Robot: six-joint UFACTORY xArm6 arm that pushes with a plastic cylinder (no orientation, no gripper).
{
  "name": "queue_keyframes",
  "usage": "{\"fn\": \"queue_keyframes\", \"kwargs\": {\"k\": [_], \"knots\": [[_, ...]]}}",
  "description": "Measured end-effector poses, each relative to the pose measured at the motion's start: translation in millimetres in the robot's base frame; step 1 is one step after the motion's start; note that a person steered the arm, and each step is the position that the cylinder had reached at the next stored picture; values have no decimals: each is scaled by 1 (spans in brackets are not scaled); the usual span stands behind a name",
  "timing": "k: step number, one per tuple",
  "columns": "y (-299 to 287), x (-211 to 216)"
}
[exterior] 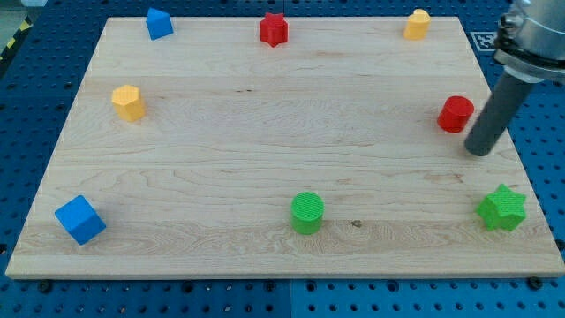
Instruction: Push the green star closer to red circle
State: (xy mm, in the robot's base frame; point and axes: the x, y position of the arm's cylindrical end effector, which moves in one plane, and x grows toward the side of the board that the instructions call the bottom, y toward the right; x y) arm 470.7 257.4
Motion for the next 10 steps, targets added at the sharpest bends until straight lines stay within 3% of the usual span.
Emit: {"fn": "queue_keyframes", "kwargs": {"k": [2, 6, 10], "knots": [[23, 112], [16, 114], [-44, 106]]}}
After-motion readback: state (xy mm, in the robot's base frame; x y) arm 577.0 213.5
